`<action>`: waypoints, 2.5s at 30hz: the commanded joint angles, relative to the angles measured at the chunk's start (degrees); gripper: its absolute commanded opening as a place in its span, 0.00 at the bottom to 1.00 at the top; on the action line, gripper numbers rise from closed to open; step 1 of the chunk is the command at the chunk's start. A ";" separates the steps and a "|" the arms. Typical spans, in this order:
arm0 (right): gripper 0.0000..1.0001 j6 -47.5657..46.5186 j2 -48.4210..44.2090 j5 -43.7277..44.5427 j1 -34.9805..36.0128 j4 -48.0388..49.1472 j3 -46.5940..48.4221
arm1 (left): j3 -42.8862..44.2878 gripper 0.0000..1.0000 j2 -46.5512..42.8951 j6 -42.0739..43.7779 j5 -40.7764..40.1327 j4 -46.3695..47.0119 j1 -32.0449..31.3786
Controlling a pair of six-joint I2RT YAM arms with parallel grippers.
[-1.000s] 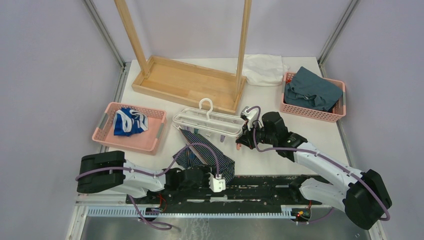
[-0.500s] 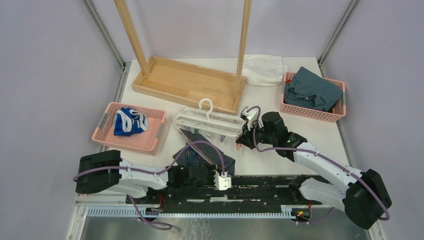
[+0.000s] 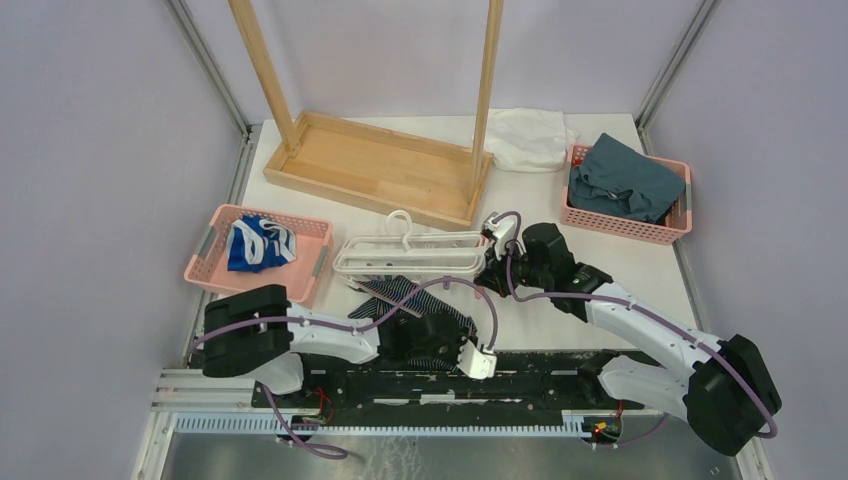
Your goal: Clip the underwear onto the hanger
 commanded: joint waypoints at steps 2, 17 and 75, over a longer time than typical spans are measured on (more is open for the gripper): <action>0.01 0.58 -1.11 0.65 0.05 4.10 1.81 | 3.16 0.20 1.89 3.41 4.51 1.82 0.57; 0.01 -0.11 -0.75 -0.30 0.03 3.90 0.98 | -6.94 0.68 -8.12 -0.69 2.76 4.94 1.33; 0.01 0.05 0.28 -1.21 0.07 3.59 1.62 | -20.74 0.55 -1.68 -5.42 -9.40 34.71 -3.04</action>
